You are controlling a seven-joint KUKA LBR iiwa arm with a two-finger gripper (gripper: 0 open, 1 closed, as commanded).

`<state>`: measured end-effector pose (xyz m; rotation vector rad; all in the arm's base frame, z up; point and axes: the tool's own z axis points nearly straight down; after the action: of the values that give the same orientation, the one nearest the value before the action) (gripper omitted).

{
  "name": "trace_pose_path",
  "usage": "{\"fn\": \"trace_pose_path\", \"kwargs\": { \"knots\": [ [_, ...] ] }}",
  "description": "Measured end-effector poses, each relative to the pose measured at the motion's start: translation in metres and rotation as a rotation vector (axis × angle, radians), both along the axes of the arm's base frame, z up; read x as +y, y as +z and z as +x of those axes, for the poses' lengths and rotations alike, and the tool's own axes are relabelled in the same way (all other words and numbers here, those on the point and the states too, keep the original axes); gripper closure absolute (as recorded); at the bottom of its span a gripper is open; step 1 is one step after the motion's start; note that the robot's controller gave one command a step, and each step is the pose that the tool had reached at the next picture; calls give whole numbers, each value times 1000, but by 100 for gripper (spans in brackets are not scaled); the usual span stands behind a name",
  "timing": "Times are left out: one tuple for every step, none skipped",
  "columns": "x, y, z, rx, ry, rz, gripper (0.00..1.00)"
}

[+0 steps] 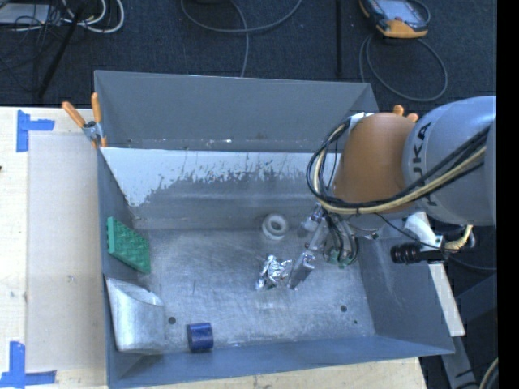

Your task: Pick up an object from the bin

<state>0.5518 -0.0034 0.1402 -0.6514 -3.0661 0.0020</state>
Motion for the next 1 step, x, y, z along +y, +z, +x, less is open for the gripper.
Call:
{"fn": "trace_pose_path", "kwargs": {
  "knots": [
    [0, 2, 1, -3, 2, 0, 100]
  ]
}}
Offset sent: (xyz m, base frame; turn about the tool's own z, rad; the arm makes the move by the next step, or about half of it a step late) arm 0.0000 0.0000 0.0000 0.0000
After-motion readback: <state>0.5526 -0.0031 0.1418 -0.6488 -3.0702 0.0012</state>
